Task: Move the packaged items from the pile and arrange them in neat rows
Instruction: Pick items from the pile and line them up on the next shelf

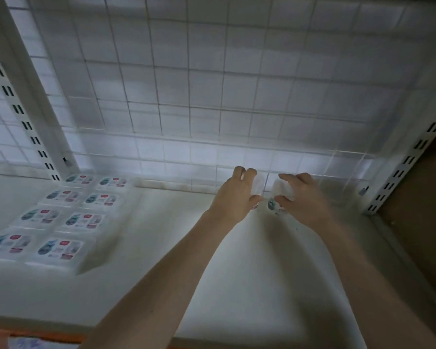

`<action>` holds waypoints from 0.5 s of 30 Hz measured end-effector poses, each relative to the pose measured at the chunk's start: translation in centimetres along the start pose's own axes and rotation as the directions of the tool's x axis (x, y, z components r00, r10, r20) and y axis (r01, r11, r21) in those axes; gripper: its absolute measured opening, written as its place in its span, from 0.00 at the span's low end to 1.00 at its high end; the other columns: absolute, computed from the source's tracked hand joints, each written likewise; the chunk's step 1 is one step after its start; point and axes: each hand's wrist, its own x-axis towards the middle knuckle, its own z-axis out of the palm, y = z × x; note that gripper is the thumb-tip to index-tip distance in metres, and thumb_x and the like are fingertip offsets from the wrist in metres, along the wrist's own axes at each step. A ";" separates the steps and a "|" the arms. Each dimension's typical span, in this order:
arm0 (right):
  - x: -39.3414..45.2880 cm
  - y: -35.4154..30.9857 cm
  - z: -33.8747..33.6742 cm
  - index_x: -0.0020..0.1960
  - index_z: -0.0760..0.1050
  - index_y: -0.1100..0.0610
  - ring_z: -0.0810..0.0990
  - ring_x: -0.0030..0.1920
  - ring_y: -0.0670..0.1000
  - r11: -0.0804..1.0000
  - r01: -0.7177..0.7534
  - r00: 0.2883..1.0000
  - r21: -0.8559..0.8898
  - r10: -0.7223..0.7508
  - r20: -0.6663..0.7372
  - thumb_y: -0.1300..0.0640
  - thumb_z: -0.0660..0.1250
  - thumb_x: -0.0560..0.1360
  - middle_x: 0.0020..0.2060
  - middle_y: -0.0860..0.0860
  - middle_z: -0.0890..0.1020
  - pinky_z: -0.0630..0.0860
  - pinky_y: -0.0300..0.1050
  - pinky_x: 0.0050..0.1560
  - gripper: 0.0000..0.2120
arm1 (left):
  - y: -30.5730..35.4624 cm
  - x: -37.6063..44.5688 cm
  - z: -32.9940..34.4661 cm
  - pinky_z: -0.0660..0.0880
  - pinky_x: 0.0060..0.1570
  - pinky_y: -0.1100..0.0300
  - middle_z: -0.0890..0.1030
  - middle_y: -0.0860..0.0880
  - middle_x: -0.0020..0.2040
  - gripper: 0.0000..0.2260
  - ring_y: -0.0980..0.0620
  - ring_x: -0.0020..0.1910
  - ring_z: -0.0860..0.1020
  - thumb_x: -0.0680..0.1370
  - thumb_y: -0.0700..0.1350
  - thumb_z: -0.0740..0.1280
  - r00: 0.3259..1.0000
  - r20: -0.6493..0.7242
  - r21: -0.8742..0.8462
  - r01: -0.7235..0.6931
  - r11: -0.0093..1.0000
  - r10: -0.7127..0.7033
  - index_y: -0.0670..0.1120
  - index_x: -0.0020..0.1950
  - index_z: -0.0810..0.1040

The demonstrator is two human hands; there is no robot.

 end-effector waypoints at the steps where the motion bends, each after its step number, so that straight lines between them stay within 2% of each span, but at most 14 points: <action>1: 0.1 0.4 -0.1 0.67 0.69 0.57 0.73 0.57 0.58 1.000 0.013 1.000 -0.004 -0.013 -0.024 0.57 0.68 0.72 0.60 0.58 0.71 0.67 0.43 0.56 0.24 | 0.3 0.3 0.7 0.71 0.52 0.55 0.63 0.43 0.67 0.23 0.41 0.54 0.75 0.76 0.48 0.66 1.000 0.023 -0.004 -0.003 1.000 0.003 0.43 0.68 0.64; 4: 0.1 0.7 -0.1 0.62 0.73 0.62 0.73 0.58 0.61 0.997 0.079 0.995 -0.026 -0.080 -0.059 0.61 0.69 0.71 0.59 0.60 0.76 0.64 0.45 0.59 0.20 | 0.5 0.3 2.2 0.68 0.59 0.56 0.57 0.43 0.71 0.27 0.42 0.60 0.71 0.76 0.50 0.66 0.998 0.047 0.015 -0.042 0.999 0.042 0.43 0.71 0.61; 7: 0.1 1.2 0.4 0.60 0.74 0.63 0.71 0.60 0.61 0.991 0.123 0.991 -0.052 -0.126 -0.052 0.63 0.69 0.70 0.62 0.59 0.73 0.62 0.43 0.61 0.19 | -0.4 -0.2 2.6 0.63 0.65 0.57 0.54 0.42 0.72 0.28 0.44 0.66 0.65 0.78 0.45 0.64 0.995 0.028 0.150 -0.102 0.983 0.099 0.43 0.74 0.55; 10: 0.0 2.0 1.0 0.60 0.74 0.62 0.72 0.58 0.60 0.992 0.126 0.990 -0.017 -0.127 -0.060 0.65 0.71 0.67 0.59 0.59 0.71 0.65 0.42 0.58 0.22 | -1.0 0.0 2.8 0.65 0.64 0.58 0.56 0.43 0.71 0.29 0.46 0.65 0.65 0.78 0.40 0.63 0.992 0.019 0.222 -0.127 0.967 0.126 0.43 0.75 0.53; 15: 0.1 2.0 1.3 0.59 0.74 0.63 0.72 0.58 0.63 0.988 0.146 0.985 -0.059 -0.150 -0.084 0.67 0.71 0.66 0.58 0.60 0.74 0.69 0.51 0.58 0.22 | -0.8 1.0 3.3 0.66 0.63 0.59 0.56 0.45 0.73 0.32 0.46 0.66 0.65 0.76 0.35 0.64 0.991 0.041 0.251 -0.134 0.959 0.128 0.43 0.75 0.51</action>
